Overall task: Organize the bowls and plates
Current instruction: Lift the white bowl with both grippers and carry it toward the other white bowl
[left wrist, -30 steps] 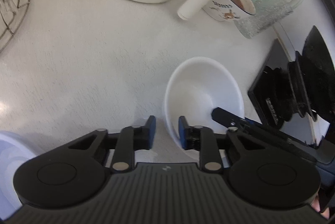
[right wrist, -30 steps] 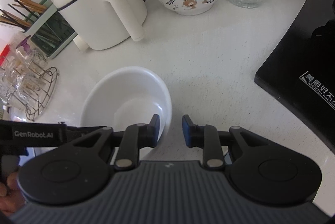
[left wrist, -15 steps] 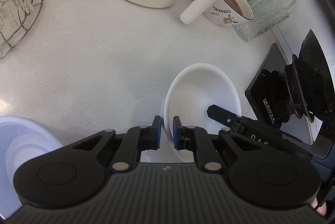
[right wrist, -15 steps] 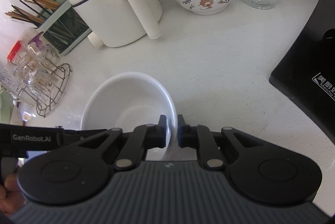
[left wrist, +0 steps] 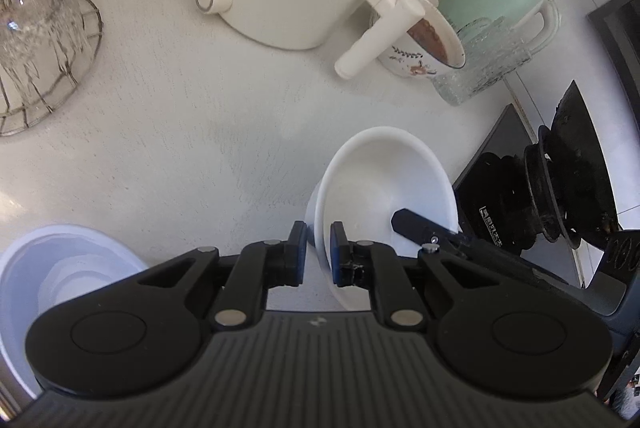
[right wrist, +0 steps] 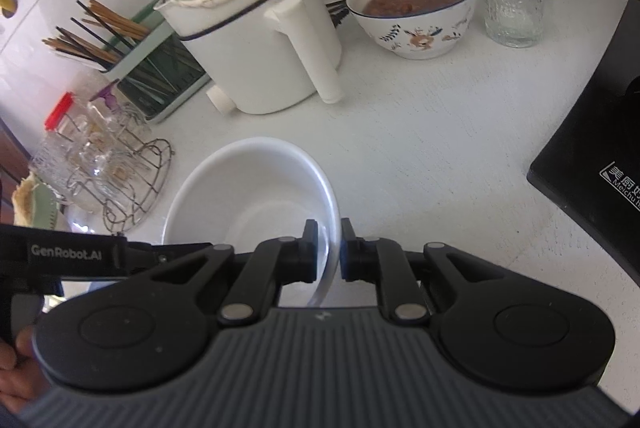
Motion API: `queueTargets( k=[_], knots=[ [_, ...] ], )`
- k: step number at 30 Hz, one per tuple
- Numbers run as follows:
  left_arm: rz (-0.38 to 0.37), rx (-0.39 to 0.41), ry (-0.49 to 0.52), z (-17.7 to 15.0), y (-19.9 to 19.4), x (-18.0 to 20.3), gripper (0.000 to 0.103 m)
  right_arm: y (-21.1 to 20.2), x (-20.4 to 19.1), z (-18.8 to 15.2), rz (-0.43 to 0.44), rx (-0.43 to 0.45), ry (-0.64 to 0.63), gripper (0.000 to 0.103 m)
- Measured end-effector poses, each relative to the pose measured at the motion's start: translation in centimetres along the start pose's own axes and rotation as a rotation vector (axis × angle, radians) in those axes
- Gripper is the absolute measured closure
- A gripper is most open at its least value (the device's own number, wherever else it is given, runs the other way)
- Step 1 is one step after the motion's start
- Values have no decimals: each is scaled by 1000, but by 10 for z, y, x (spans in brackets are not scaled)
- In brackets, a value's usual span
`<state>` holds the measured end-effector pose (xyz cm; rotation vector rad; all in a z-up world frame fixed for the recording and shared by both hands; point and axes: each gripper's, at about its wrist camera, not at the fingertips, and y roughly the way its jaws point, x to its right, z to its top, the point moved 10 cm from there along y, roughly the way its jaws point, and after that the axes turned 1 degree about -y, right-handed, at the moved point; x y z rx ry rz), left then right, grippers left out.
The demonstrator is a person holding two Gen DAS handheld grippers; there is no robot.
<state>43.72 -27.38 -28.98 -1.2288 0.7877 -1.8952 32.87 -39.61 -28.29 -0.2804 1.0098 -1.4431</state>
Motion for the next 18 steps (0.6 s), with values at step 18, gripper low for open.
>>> queueTargets(
  k=[18],
  knots=[
    [-21,6,-33,0,-55,-9,89,-34,-43,5,29,25,-29,88]
  ],
)
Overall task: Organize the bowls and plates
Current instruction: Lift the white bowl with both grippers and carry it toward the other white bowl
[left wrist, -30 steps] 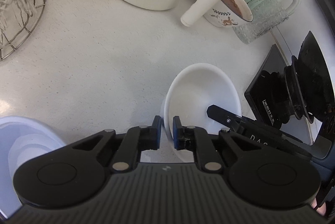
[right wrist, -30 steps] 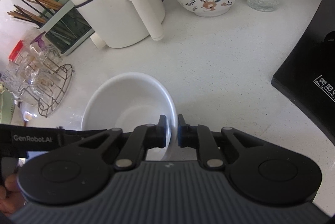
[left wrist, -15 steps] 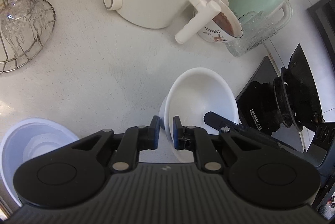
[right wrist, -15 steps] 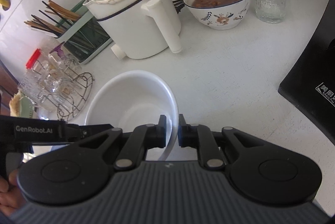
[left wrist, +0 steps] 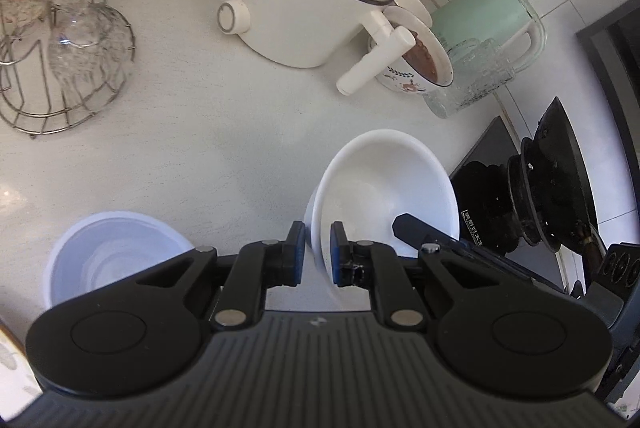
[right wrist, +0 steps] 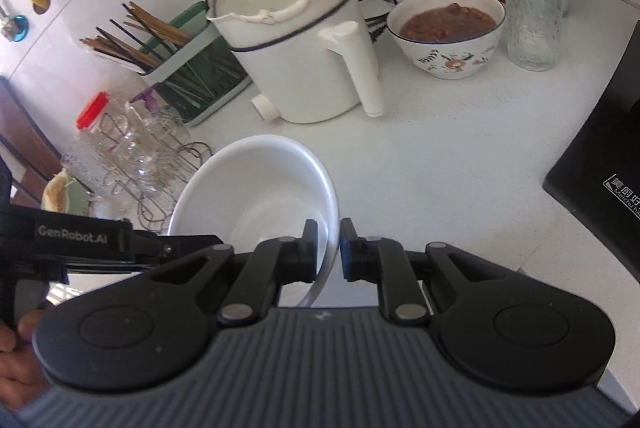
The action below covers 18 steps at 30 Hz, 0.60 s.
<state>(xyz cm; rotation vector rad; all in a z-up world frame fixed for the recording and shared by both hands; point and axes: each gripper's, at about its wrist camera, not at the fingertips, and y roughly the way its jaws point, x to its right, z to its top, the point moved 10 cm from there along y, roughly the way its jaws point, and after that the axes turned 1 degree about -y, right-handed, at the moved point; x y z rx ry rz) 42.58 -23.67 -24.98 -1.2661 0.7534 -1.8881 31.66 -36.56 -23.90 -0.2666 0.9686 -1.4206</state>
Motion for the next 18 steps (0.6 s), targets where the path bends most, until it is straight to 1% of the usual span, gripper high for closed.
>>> queueTargets(
  k=[4,10,18],
  knots=[
    [0,-6,1,-2,-15,-6,89,-4,-10,2,25,-1,25,88],
    [22,10,42,-6,-37,-13,89,-9,-31,-4,38,-8,8,88],
    [-4,15,2,-15,-56,-33,89,-11,-51,-12,42,-21,2,88]
  ],
)
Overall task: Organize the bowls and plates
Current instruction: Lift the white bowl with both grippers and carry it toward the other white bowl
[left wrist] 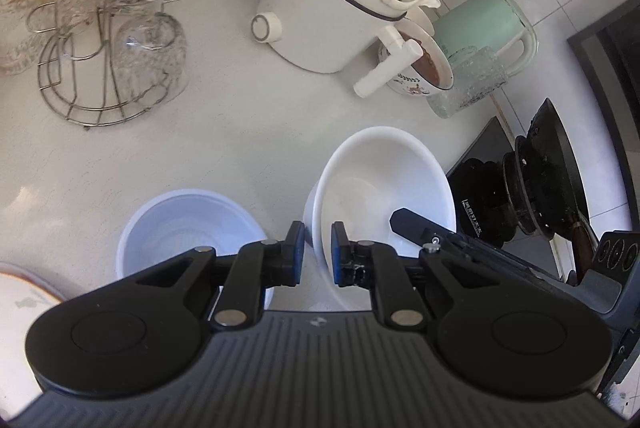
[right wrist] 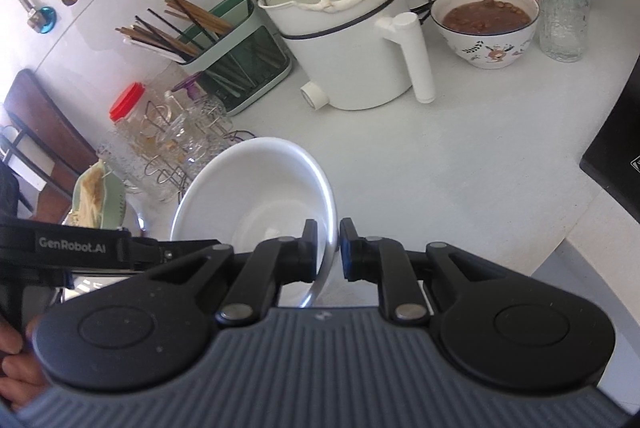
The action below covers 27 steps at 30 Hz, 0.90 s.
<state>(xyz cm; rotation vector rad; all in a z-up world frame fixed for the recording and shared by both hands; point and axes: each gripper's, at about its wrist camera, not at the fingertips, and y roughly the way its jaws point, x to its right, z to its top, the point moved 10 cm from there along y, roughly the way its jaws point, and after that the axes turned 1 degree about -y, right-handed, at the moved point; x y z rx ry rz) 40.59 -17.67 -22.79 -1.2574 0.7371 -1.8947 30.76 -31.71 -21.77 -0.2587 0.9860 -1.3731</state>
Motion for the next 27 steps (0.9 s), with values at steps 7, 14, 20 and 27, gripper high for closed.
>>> queueTargets(
  k=[7,14,20,27],
  knots=[
    [1,38,-54,-2,-19,-20,89,7,-22,-7,6,-38,-36,88],
    [26,76,-108,-10,-38,-49,88,20,-48,-17,32,-77,-81,88],
    [122,51,-112,-19,-41,-77,88,41,-71,-32,49,-134,-140,87],
    [198,37,-131,-33,-32,-104,88,66,-84,-51,41,-189,-195,87]
  ],
)
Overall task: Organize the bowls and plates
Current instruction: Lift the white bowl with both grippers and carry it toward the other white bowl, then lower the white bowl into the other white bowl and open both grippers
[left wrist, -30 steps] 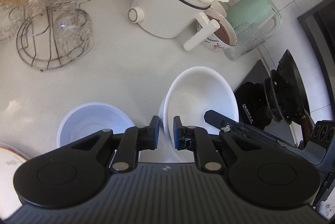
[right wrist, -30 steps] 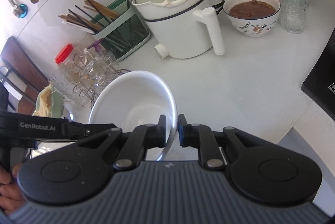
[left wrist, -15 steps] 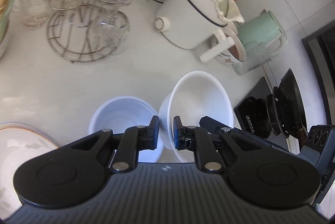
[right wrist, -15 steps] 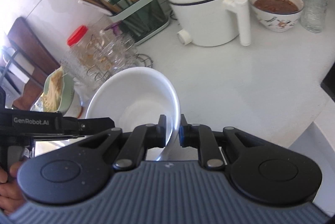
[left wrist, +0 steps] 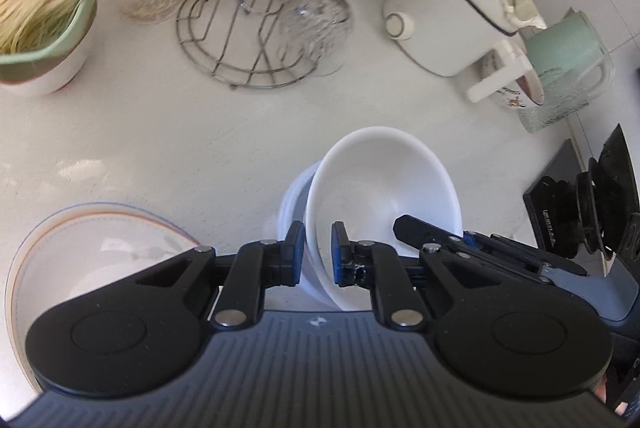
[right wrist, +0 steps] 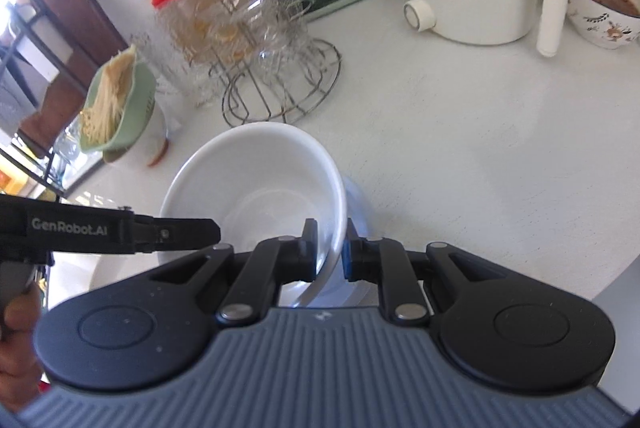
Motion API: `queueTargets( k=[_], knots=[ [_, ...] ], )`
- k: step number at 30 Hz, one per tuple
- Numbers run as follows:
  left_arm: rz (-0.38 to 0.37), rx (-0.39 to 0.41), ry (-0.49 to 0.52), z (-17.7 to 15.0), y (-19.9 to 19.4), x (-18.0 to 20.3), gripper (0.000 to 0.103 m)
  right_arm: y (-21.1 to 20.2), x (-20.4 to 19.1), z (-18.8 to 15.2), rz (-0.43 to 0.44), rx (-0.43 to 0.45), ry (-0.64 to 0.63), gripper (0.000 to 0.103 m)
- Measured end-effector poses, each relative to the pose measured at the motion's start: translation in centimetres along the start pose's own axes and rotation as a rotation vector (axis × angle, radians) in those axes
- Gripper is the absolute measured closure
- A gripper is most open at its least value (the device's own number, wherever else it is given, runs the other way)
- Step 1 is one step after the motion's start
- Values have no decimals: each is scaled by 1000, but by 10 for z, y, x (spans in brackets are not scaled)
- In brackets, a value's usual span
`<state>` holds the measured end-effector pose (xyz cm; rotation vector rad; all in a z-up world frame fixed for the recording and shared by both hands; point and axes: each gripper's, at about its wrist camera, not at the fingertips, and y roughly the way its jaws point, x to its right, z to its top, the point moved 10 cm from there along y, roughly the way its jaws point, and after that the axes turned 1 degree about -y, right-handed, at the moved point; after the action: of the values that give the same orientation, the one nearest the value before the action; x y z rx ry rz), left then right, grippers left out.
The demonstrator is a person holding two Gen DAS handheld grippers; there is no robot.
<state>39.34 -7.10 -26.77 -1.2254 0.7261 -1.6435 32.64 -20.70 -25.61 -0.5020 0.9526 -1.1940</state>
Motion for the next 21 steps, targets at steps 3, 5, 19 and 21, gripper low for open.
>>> queueTargets(
  k=[3,5,19,21],
  knots=[
    [-16,2,-16,-2,5,-5,88,5,1,-2,-20,-8,5,87],
    [7,-6,-8,-2,9,-8,88,9,2,-2,-19,-17,5,87],
    [25,6,-48,6,8,-17,58,11,38,11,12,-3,152,65],
    [27,-1,-51,5,10,-17,56,17,45,8,43,-23,200,65]
  ],
)
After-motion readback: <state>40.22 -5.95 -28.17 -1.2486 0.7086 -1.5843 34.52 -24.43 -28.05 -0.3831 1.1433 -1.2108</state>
